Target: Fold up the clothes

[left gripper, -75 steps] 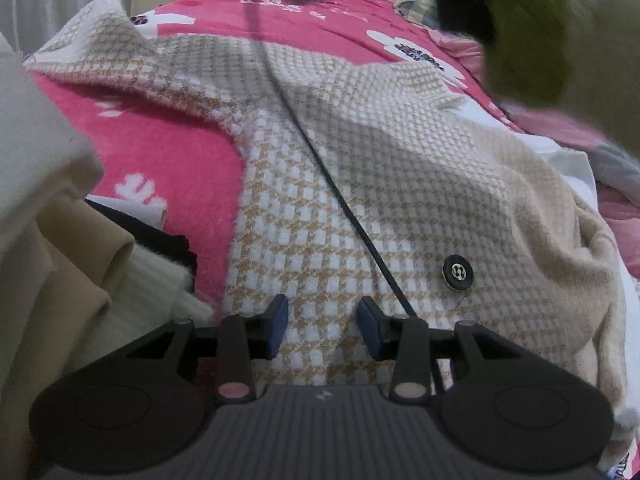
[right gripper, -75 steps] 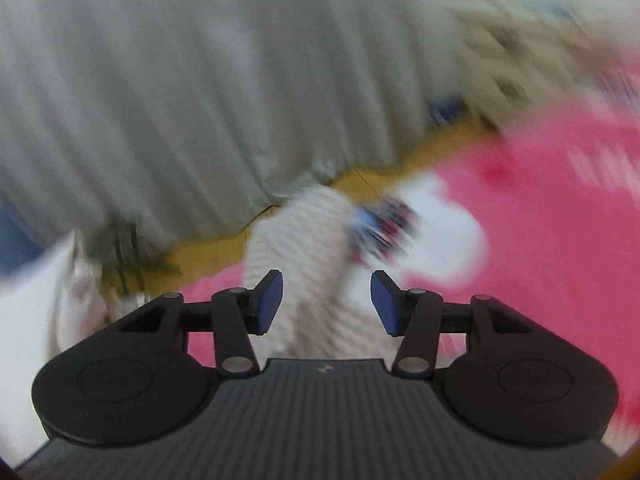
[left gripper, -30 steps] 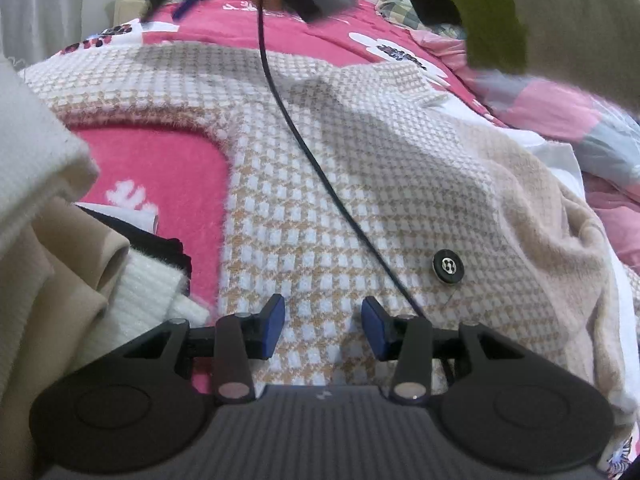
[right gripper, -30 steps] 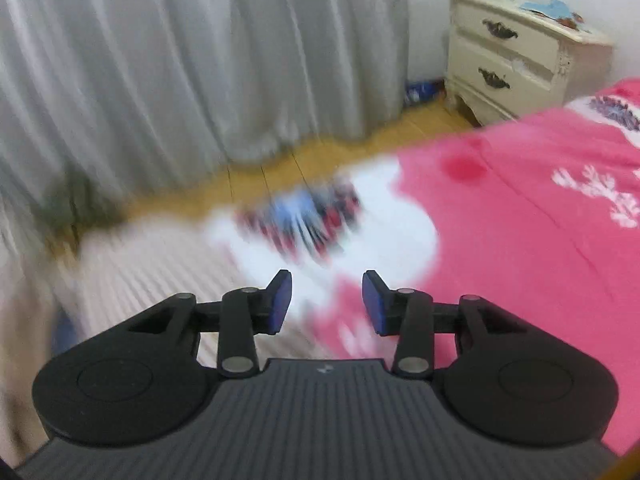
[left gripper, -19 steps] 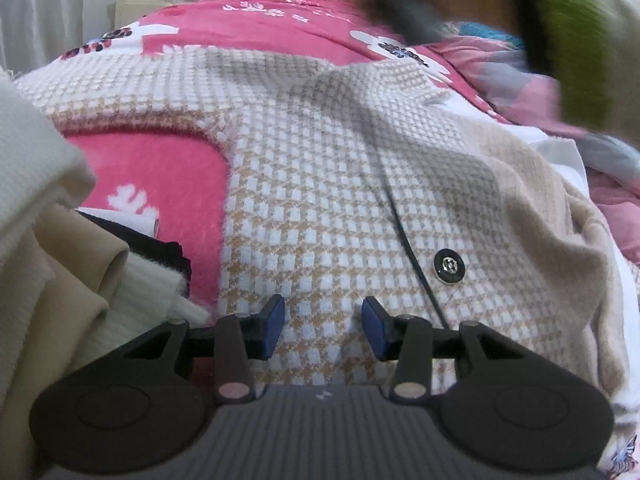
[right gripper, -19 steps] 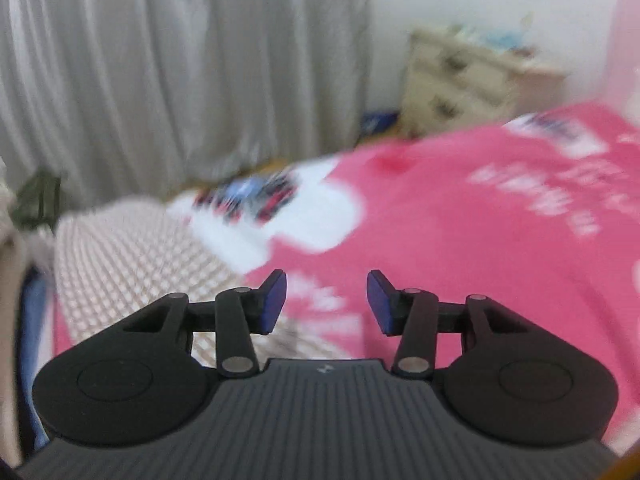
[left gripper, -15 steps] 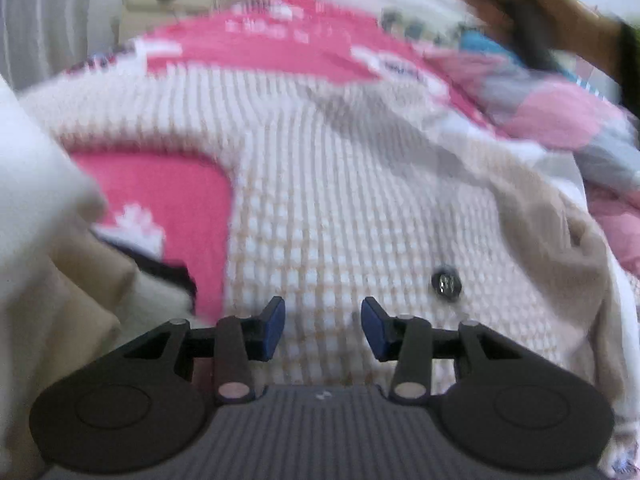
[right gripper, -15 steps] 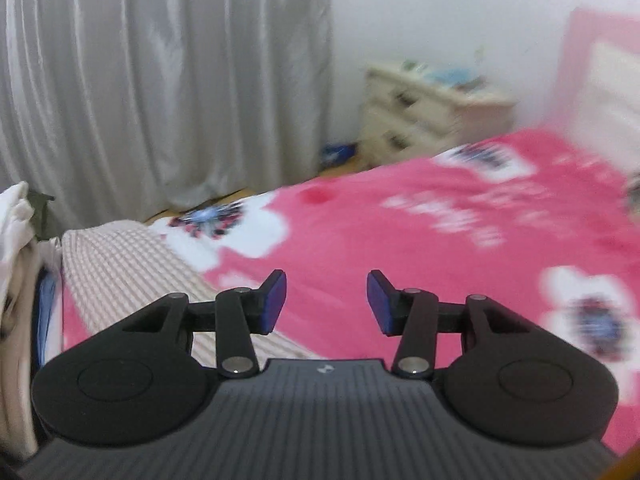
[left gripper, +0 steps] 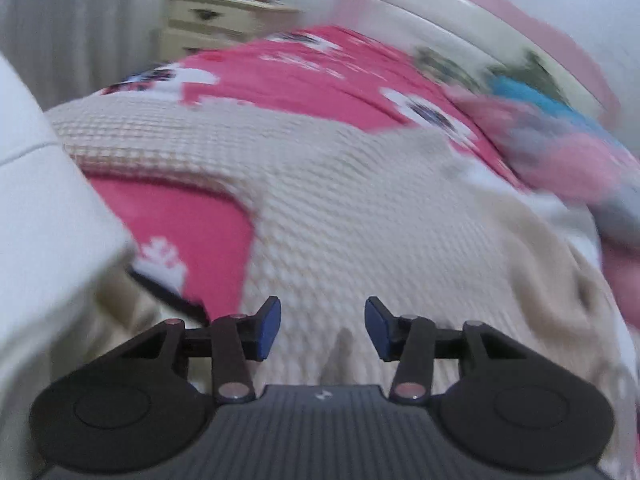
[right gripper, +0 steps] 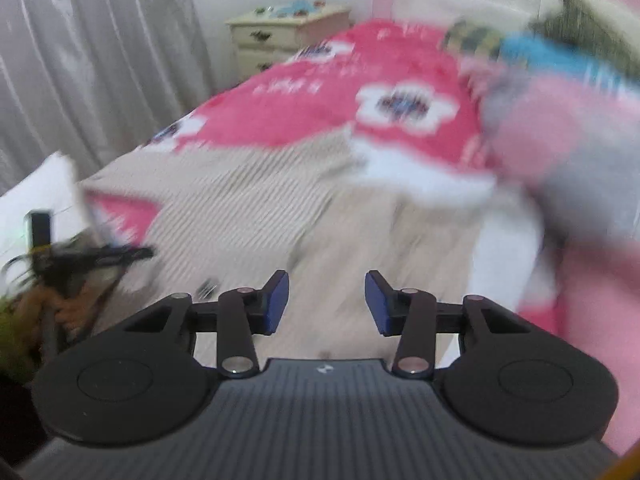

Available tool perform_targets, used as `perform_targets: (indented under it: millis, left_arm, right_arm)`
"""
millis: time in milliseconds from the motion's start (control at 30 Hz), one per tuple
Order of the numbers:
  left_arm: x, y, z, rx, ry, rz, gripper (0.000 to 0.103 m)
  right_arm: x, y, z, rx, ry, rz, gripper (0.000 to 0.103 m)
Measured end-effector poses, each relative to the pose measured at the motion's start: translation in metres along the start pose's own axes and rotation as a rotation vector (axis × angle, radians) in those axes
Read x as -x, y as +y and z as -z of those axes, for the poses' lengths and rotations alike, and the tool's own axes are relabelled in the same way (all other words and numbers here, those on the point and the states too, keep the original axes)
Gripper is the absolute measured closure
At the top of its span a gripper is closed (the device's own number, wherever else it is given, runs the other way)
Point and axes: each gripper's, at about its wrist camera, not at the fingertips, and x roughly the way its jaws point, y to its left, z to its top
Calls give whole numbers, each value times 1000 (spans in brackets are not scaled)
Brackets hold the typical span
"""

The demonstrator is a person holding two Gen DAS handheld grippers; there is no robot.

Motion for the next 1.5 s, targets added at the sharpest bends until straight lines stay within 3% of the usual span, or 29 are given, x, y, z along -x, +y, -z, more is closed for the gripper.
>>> perform_targets:
  millis: [133,233,400,433,500,567,733,833,1067,1167,1267,1300,1367,1400,1500]
  left_arm:
    - [35,-9,26,-127,75,26,55]
    - [58,-8,47,-191,133,26,55]
    - [81,-21,81,-299,176,-11,55]
    - [83,-25,87,-312,182,-18,55]
    - [85,-29,96,-318,198,-34,55]
    - [86,-29,101,-307,217,-44,55]
    - [85,-21,103,-270,237,-58,55]
    - [82,-16,104,-238,248,-47,53]
    - [73,-8,106,-183,320,-72,52]
    - [64,-8,110,-170,399,-87,50]
    - [49,-7,119,-151,483,-90,48]
    - [48,-8,122,-146,479,-92,53]
    - [49,-9,122,-144,459,-81,79]
    - [51,-8,121,-134,456,-64,94]
    - [69,-3,111,-132,471,-1,96]
  right_arm:
    - [-36,15,56,-124,104,-137,61]
    - [-79,26,77,-200,167,-198,61]
    - [-117,39,94,-209,266,-224,63]
    - [-121,42,98,-211,279,-237,67]
    - [-124,45,104,-211,295,-270,98]
    - [-114,49,106,-197,251,-270,100]
    - [-93,38,111,-240,142,-229,101]
    - [-107,22,123,-298,177,-159,101]
    - [-106,26,130,-369,175,-241,96]
    - [-106,26,134,-363,203,-257,86]
    - [-114,32,138,-339,241,-274,85]
    - [-116,36,140,-323,253,-275,87]
    - [-121,43,143,-274,274,-254,99]
    - [-119,47,142,-254,271,-249,100]
    - [-108,56,136,-209,261,-256,100]
